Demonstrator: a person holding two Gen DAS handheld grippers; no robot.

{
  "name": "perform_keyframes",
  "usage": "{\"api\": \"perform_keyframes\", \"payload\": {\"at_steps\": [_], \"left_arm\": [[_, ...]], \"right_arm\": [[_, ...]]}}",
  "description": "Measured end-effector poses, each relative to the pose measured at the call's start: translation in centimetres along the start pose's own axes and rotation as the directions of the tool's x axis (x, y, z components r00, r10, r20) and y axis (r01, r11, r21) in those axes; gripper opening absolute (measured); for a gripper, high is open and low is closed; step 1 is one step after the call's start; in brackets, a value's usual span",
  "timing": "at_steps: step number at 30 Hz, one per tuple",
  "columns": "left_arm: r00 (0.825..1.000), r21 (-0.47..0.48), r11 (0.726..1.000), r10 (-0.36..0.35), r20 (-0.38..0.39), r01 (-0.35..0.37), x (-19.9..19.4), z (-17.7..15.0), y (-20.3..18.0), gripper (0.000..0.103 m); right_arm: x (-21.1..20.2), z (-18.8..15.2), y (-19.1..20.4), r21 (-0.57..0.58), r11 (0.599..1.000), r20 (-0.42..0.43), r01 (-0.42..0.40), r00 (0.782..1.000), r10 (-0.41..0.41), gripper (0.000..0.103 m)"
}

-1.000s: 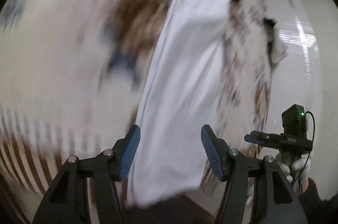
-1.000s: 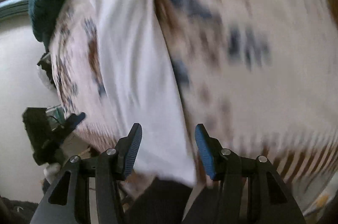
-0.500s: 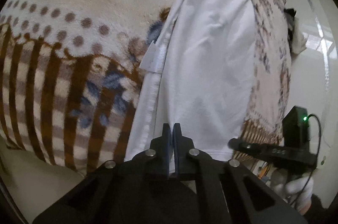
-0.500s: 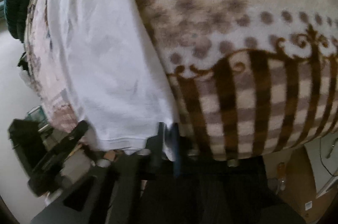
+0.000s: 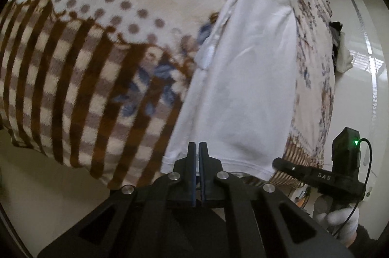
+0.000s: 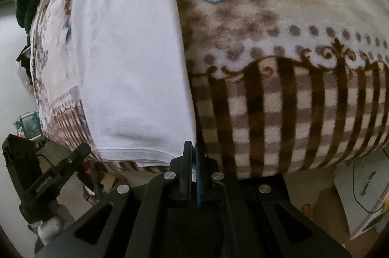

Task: Fold small clothes

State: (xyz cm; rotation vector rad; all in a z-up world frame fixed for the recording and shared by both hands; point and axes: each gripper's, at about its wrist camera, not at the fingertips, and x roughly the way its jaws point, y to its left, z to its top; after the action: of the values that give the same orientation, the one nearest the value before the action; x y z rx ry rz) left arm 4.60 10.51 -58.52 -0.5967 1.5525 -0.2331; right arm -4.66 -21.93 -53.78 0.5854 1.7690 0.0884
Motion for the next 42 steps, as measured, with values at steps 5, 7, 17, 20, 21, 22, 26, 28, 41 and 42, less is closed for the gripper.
{"api": "perform_keyframes", "payload": {"at_steps": [5, 7, 17, 20, 21, 22, 26, 28, 41, 42], "left_arm": [[0.994, -0.077, 0.992, -0.106, -0.022, 0.105, 0.2, 0.6, 0.8, 0.023], [0.994, -0.075, 0.992, -0.105, -0.011, 0.104, 0.3, 0.7, 0.5, 0.043], [0.999, -0.011, 1.000, -0.017, -0.029, 0.017, 2.3, 0.2, -1.7, 0.001], [1.000, -0.011, 1.000, -0.004, -0.005, 0.004, 1.4, -0.5, -2.0, 0.001], [1.000, -0.011, 1.000, 0.003, -0.007, -0.003, 1.3, -0.7, -1.9, 0.001], [1.000, -0.014, 1.000, 0.007, -0.014, -0.007, 1.5, -0.9, -1.7, 0.001], [0.999, -0.047, 0.999, -0.001, -0.043, -0.001, 2.4, -0.5, -0.6, 0.001], [0.998, -0.048, 0.999, -0.017, -0.053, 0.014, 2.3, -0.2, -0.5, 0.001], [0.991, 0.028, 0.991, -0.132, -0.003, 0.132, -4.2, 7.3, -3.9, 0.060], [0.987, 0.046, 0.987, -0.156, 0.026, 0.155, -4.5, 9.2, -5.0, 0.060]], "right_arm": [[1.7, 1.7, -0.7, 0.032, 0.999, -0.038, -0.036, 0.999, 0.037, 0.003], [2.0, 2.2, -1.2, 0.053, 0.996, -0.059, -0.068, 0.996, 0.071, 0.005], [3.7, 2.2, -1.3, 0.079, 0.994, -0.100, -0.072, 0.992, 0.080, 0.017], [3.4, 1.5, -1.2, 0.063, 0.996, -0.087, -0.058, 0.994, 0.064, 0.004], [3.2, 1.3, -0.8, 0.043, 0.998, -0.090, -0.048, 0.995, 0.051, 0.004], [3.1, 1.1, -0.6, 0.031, 0.999, -0.091, -0.039, 0.995, 0.042, 0.004], [3.9, 1.4, -0.4, 0.035, 0.999, -0.103, -0.010, 0.995, 0.013, 0.004], [4.5, 1.9, -0.2, 0.045, 0.999, -0.120, -0.010, 0.993, 0.015, 0.004], [-1.7, 7.0, -0.7, 0.059, 0.990, -0.058, -0.127, 0.990, 0.130, 0.057], [-2.5, 8.4, -0.4, 0.057, 0.987, -0.041, -0.147, 0.988, 0.150, 0.061]]}}
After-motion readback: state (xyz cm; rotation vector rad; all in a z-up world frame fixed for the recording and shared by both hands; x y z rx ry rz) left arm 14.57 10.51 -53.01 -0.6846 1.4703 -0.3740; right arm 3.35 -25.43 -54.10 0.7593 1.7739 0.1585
